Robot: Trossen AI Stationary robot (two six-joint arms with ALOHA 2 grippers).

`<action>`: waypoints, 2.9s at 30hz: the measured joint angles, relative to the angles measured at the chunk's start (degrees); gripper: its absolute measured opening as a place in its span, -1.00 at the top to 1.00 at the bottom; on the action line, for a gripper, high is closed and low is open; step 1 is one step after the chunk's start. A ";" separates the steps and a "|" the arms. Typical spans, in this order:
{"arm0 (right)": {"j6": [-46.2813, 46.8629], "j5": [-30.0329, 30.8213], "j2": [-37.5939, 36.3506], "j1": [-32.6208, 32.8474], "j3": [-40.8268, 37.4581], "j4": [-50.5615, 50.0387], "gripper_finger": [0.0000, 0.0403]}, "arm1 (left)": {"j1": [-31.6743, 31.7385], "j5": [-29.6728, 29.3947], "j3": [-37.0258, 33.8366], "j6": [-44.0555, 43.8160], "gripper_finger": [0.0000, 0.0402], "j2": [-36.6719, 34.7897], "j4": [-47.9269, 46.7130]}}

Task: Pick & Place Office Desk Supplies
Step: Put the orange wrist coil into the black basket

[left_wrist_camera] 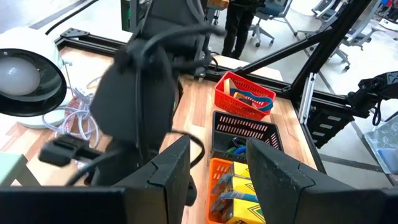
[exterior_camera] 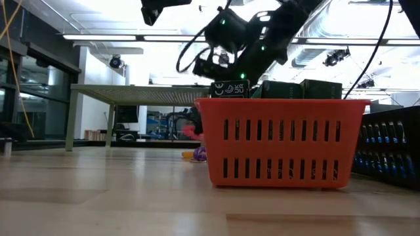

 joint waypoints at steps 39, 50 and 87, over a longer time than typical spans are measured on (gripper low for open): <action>48.13 5.37 -15.30 17.88 0.08 -37.71 0.85 | 0.00 0.00 -0.02 0.00 0.24 -0.04 1.05; 78.12 9.14 -16.16 30.80 0.01 -45.45 0.85 | -0.01 0.00 0.00 0.00 0.24 -0.02 2.09; 91.58 4.48 -9.95 35.34 -0.01 -49.03 0.69 | -0.01 -0.01 0.00 0.00 0.24 -0.02 2.37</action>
